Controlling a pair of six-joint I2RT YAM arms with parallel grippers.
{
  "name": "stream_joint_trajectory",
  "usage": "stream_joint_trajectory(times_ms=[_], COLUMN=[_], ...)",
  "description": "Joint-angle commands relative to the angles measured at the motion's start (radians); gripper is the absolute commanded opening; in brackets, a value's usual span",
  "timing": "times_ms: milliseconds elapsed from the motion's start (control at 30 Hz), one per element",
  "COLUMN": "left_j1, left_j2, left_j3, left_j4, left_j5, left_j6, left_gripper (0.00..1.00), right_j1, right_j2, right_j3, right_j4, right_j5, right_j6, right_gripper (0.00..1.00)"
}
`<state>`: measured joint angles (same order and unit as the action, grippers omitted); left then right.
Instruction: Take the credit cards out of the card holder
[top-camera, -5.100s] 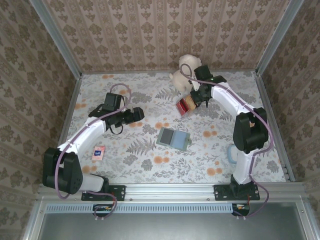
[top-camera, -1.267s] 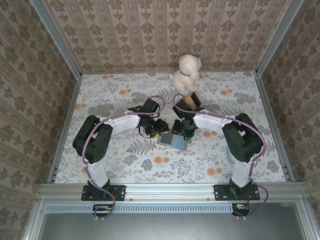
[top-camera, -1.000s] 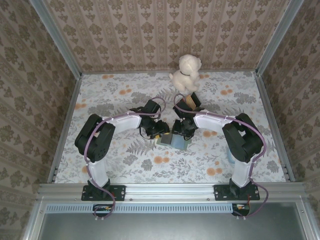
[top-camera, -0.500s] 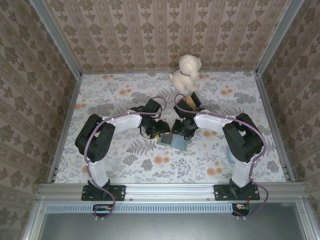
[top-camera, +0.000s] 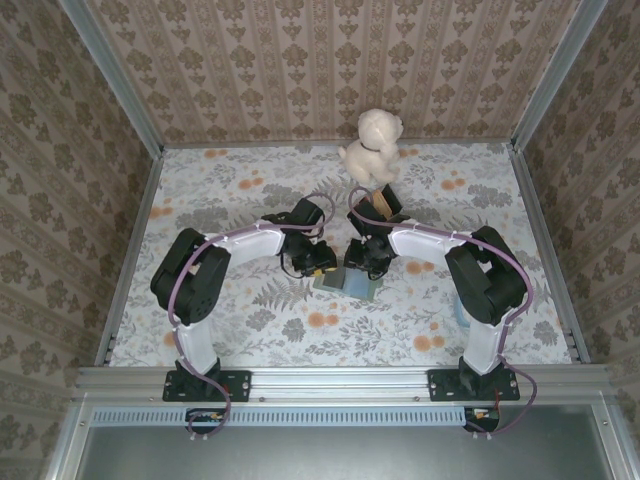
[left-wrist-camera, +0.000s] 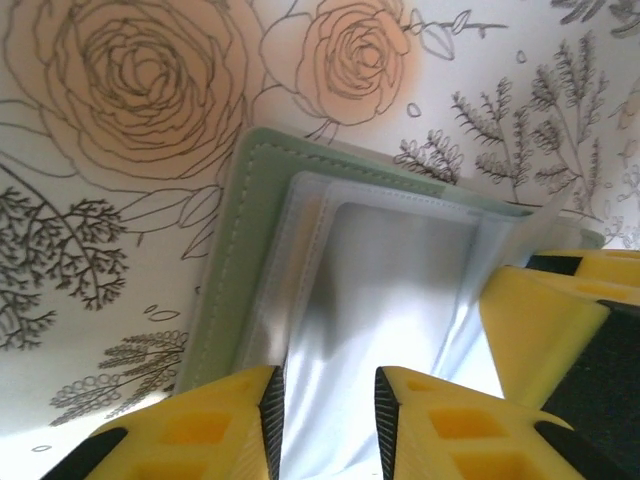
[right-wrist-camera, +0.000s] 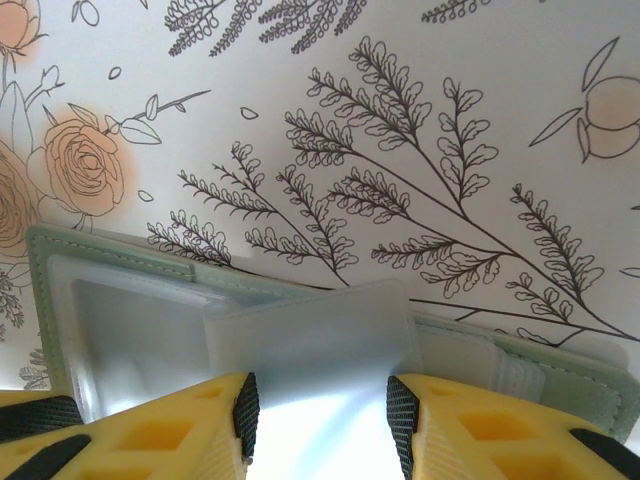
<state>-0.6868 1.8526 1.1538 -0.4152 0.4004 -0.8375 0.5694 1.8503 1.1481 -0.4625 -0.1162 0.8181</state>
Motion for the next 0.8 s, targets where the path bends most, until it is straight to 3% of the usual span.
stream_joint_trajectory(times_ms=[0,167,500,767], left_j1=[-0.006,-0.005,0.004,0.006], left_j2=[0.008,-0.003,-0.008,0.011], left_j3=[0.015,0.006,0.019,0.032], left_j4=[0.021,0.026,-0.071,-0.091], left_j5=[0.046,0.056,-0.033,-0.049], left_j6=[0.002,0.007,0.051,0.06], left_gripper=[0.3,0.3,0.36,0.44], right_j1=[-0.008,-0.009,-0.013,-0.013], right_j2=[0.046,0.048,0.052,0.047], right_j3=[-0.04,-0.04,-0.043,-0.054], right_j4=[0.012,0.012,0.011,0.01], right_j5=[0.006,0.002,0.0,0.001], right_j6=[0.017,0.016,0.015,0.016], right_gripper=[0.45,0.45,0.45,0.45])
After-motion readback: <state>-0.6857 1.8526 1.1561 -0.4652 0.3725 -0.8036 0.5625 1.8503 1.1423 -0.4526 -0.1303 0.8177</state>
